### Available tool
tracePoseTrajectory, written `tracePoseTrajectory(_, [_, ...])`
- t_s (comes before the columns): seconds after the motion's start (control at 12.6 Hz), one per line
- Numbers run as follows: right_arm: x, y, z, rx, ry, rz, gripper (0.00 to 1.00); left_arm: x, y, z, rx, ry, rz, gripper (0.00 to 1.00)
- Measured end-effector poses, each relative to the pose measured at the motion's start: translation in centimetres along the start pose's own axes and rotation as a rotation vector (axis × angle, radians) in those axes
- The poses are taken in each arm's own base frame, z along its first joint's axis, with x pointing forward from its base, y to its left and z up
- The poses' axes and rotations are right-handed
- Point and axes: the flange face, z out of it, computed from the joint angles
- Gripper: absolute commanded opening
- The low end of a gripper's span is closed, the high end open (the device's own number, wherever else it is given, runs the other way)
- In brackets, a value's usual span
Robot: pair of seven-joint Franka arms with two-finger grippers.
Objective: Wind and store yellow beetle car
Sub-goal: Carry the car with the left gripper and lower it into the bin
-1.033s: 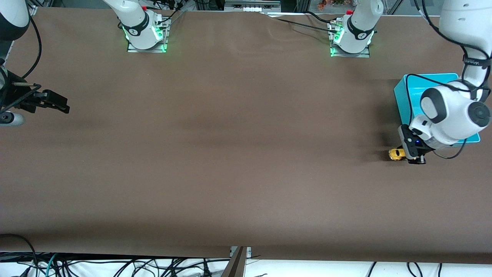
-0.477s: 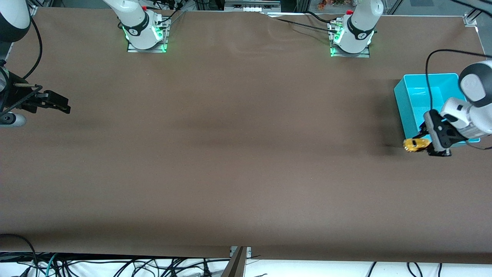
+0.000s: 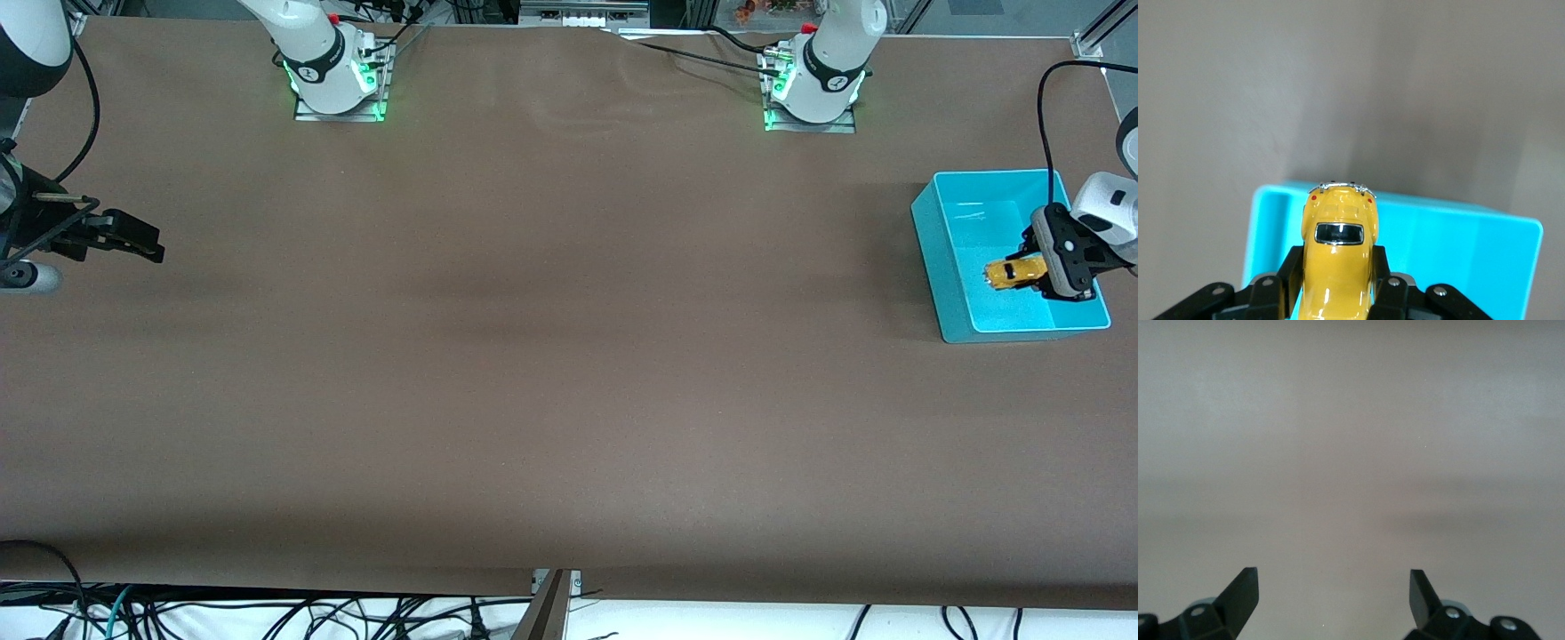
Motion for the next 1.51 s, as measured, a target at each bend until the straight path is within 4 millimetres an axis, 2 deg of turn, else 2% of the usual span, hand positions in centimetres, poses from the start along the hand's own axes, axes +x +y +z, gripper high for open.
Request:
tracePoseTrajectory(0.24, [0.0,0.0,0.0,0.0,0.0,0.001,1.0,-2.8,3.3,2.9,-0.036,-0.034,-0.015,0.0])
tracePoseTrajectory(0.48, [0.0,0.0,0.0,0.0,0.0,0.001,1.0,-5.5,5.3,5.4,-0.075,-0.019,-0.032,0.0])
tracePoseTrajectory(0.56, [0.0,0.0,0.0,0.0,0.0,0.001,1.0,-6.6,5.8,7.0,-0.073,-0.017,-0.05,0.0])
tracePoseTrajectory(0.72, [0.0,0.0,0.0,0.0,0.0,0.001,1.0,-8.3,6.9,11.8,-0.067,-0.018,-0.076,0.0])
tracePoseTrajectory(0.87, [0.0,0.0,0.0,0.0,0.0,0.001,1.0,-8.7,7.7,16.0,-0.092,-0.018,-0.082,0.0])
tracePoseTrajectory(0.95, [0.0,0.0,0.0,0.0,0.0,0.0,1.0,-8.6,7.8,17.1,-0.109,-0.023,-0.07,0.0])
tracePoseTrajectory(1.11, [0.0,0.0,0.0,0.0,0.0,0.0,1.0,-8.5,7.8,18.0,-0.133,-0.063,-0.015,0.0])
tracePoseTrajectory(1.19, [0.0,0.0,0.0,0.0,0.0,0.0,1.0,-8.5,7.8,18.0,-0.136,-0.073,-0.002,0.03])
tracePoseTrajectory(1.27, [0.0,0.0,0.0,0.0,0.0,0.0,1.0,-8.5,7.8,18.0,-0.138,-0.078,0.004,0.11])
tracePoseTrajectory(1.35, [0.0,0.0,0.0,0.0,0.0,0.0,1.0,-8.5,7.8,18.0,-0.138,-0.079,0.005,0.32])
tracePoseTrajectory(1.43, [0.0,0.0,0.0,0.0,0.0,0.0,1.0,-8.5,7.8,18.0,-0.141,-0.079,0.005,0.68])
tracePoseTrajectory(1.51, [0.0,0.0,0.0,0.0,0.0,0.0,1.0,-8.6,7.9,18.3,-0.147,-0.078,0.004,1.0])
